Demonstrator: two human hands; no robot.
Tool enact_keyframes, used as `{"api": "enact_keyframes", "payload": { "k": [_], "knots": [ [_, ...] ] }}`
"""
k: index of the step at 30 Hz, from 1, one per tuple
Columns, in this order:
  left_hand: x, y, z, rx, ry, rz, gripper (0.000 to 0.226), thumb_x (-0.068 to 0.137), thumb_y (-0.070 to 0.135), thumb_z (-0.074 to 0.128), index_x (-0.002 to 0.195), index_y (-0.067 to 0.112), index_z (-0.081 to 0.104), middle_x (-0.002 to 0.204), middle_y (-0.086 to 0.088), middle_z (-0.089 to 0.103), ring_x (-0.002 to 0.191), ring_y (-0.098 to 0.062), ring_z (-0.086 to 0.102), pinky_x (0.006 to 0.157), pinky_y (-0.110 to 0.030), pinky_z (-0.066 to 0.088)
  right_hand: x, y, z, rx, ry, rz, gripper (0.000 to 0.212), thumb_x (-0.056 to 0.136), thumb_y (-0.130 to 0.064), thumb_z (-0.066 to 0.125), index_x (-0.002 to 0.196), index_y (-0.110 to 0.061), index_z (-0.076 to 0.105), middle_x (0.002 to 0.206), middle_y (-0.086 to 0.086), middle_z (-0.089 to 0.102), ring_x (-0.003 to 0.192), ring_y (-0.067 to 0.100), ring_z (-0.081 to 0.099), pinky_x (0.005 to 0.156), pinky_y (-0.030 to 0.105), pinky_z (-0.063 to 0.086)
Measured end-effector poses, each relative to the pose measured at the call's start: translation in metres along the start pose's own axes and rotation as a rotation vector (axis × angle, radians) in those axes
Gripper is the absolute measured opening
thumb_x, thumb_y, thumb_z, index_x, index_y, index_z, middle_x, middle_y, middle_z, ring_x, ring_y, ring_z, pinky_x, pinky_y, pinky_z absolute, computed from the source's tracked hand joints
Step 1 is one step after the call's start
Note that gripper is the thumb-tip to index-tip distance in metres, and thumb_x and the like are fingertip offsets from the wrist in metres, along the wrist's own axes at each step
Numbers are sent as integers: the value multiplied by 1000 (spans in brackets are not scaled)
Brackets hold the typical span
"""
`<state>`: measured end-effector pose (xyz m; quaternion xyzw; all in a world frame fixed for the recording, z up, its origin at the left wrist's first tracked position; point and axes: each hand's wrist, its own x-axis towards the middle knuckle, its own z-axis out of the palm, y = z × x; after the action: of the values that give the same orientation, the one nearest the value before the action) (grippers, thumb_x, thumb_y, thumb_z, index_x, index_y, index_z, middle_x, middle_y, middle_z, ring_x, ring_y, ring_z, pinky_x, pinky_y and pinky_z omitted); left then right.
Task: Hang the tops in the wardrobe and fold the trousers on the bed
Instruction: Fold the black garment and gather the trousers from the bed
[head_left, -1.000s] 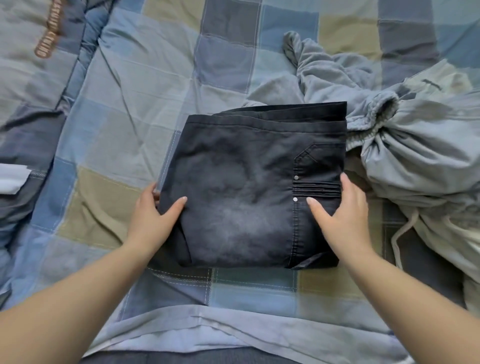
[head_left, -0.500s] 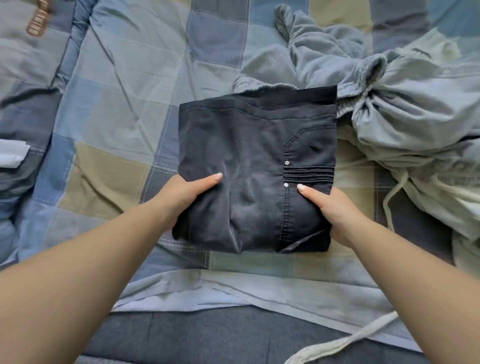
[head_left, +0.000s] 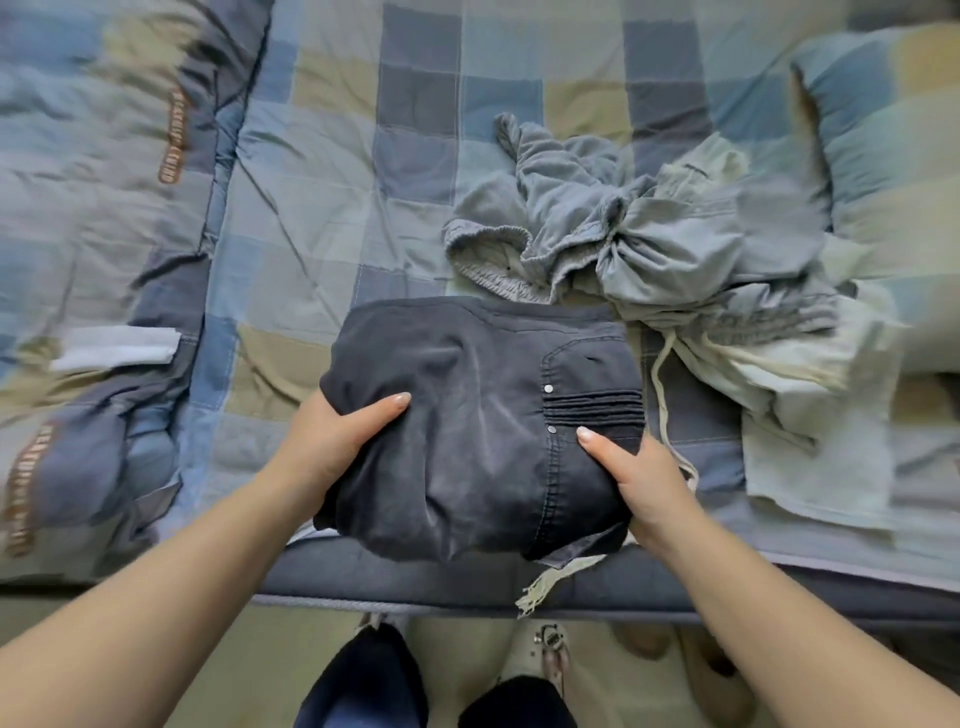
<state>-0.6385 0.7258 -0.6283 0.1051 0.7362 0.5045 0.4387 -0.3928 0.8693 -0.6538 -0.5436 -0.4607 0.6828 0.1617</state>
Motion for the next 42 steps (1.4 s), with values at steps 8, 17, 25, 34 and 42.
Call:
{"api": "enact_keyframes", "payload": {
  "k": [8,17,25,34,42],
  "knots": [
    [-115,86,-48,7,-128,84,44,60,39,82,101,40,67,103,20,71,93,2,67,67,-13,52,-157,-67,5,26,132,-84,17,81,-22,72,98,-20,70,98,-9,74,93,9,69,77,24,52],
    [-201,154,-89,170,-432,99,45,63,40,77,105,31,65,100,16,73,88,-2,69,63,-14,51,-338,-83,41,213,376,-158,9,82,-13,70,89,-20,71,91,-9,74,86,5,69,68,12,51],
    [-290,163,-53,403,-767,181,23,57,45,76,79,50,71,84,16,74,73,-3,71,54,-16,52,-507,-31,45,481,665,-121,10,80,-23,72,83,-32,77,91,-5,75,87,11,71,72,23,56],
    [-500,72,33,598,-1278,244,30,56,42,79,85,44,72,86,14,74,73,-3,71,52,-12,51,-742,111,57,692,1249,-72,41,54,-59,72,88,-37,72,92,-7,75,92,15,70,93,44,51],
    [-711,-58,38,810,-1722,121,44,59,41,80,99,24,71,99,3,75,90,-15,72,72,-29,54,-942,239,133,1037,1621,-8,23,73,-45,75,93,-35,72,98,-6,74,92,17,70,84,40,54]
  ]
}}
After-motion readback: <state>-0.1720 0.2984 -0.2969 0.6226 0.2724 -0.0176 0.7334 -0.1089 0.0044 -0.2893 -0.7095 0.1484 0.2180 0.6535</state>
